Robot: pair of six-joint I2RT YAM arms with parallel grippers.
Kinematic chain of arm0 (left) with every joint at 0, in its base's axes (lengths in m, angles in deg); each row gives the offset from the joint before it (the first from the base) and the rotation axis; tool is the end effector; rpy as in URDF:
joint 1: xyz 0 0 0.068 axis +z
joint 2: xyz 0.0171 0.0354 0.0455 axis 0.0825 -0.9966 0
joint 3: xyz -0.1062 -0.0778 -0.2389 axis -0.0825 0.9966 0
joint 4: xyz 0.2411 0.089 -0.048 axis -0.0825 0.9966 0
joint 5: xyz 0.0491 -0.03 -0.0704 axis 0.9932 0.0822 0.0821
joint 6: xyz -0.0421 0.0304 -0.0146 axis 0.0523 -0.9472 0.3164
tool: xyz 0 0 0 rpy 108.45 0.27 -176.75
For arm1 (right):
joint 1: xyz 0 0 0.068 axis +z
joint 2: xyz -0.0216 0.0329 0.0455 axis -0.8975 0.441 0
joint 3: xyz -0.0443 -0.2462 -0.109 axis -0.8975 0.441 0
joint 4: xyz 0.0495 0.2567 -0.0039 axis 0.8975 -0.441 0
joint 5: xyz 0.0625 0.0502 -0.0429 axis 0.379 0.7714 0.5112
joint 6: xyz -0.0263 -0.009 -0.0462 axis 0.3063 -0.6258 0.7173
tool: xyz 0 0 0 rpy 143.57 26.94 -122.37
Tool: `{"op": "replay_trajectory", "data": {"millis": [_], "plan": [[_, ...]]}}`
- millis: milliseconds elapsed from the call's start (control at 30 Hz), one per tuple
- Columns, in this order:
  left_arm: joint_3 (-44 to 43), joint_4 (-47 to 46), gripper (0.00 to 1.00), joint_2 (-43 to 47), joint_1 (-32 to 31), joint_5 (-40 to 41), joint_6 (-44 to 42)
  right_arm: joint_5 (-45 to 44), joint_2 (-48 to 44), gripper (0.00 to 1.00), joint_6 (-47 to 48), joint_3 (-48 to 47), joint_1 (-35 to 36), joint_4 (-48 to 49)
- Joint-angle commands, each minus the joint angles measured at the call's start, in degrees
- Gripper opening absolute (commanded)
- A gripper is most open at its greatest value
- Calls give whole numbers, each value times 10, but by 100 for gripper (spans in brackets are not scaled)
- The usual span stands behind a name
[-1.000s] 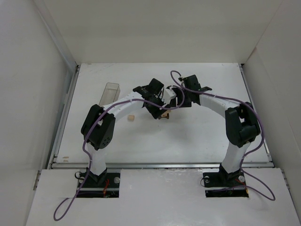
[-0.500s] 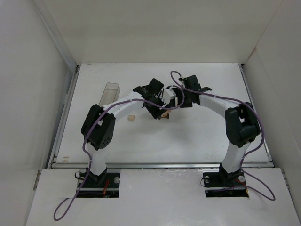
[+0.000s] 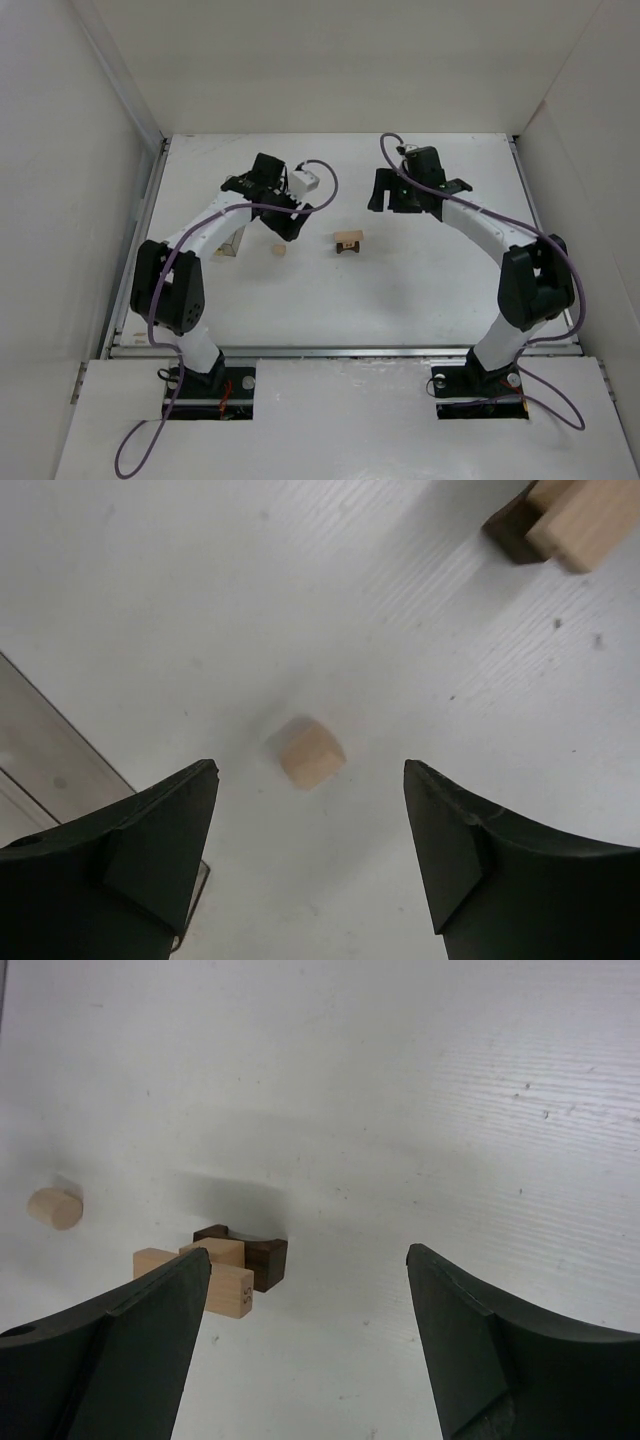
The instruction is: Build the wood block tower
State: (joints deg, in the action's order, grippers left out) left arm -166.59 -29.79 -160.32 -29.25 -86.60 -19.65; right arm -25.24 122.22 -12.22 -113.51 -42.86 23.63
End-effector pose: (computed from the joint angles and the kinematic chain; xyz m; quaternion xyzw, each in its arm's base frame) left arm 0.3304 -0.1609 0.2735 0.4259 0.8271 -0.1238 0.3451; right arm 0.3556 0.1417 0.2567 -0.0447 0.9186 0.1937 0.3415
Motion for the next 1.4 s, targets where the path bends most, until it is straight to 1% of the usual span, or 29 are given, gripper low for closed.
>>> {"op": "replay_trajectory", "data": {"millis": [0, 133, 267, 400, 433, 533, 567, 600, 700, 767, 833, 867, 967, 1000, 1100, 1167, 1300, 1333, 1367], "plan": [[41, 23, 72, -22, 13, 22, 28, -22, -27, 85, 1, 2, -3, 6], [46, 18, 72, -59, 13, 53, 54, -16, -27, 85, 1, 8, -3, 6], [19, 18, 72, -102, 18, 73, 67, -11, -27, 85, -4, 14, -3, 6], [6, 24, 65, -128, 24, 79, 73, -11, -38, 85, -4, 20, -3, 6], [6, 24, 62, -128, 24, 79, 73, -11, -38, 85, -4, 26, -3, 6], [6, 24, 57, -134, 24, 74, 73, -11, -38, 85, -4, 26, -3, 6], [6, 24, 57, -134, 24, 74, 73, -11, -38, 85, -4, 26, -3, 6], [0, 24, 54, -139, 24, 74, 73, -11, -38, 85, -4, 26, -3, 6], [-6, 24, 54, -139, 24, 68, 78, -5, -38, 85, -4, 26, -3, 6], [-6, 24, 49, -139, 24, 61, 78, -5, -38, 85, -4, 26, -3, 6], [-11, 24, 41, -139, 24, 61, 78, -5, -38, 85, -4, 26, -3, 6], [-11, 24, 30, -139, 24, 61, 78, -5, -38, 85, -4, 26, -3, 6], [-11, 30, 10, -139, 29, 61, 78, -5, -38, 85, 1, 26, -3, 6], [-11, 30, 0, -139, 29, 61, 78, -5, -38, 85, 1, 26, -3, 1], [-20, 43, 0, -125, 29, 31, 59, 15, -48, 85, 21, 26, -3, -6], [-45, 49, 0, -101, 29, 10, 40, 20, -59, 85, 33, 12, -3, -13], [-101, 74, 0, -51, 29, -76, 8, 66, -95, 85, 44, -1, -14, -18], [-112, 74, 0, -38, 29, -120, -9, 95, -103, 85, 44, -1, -21, -12], [-123, 74, 0, -27, 29, -145, -18, 110, -110, 85, 44, -8, -27, -12]]}}
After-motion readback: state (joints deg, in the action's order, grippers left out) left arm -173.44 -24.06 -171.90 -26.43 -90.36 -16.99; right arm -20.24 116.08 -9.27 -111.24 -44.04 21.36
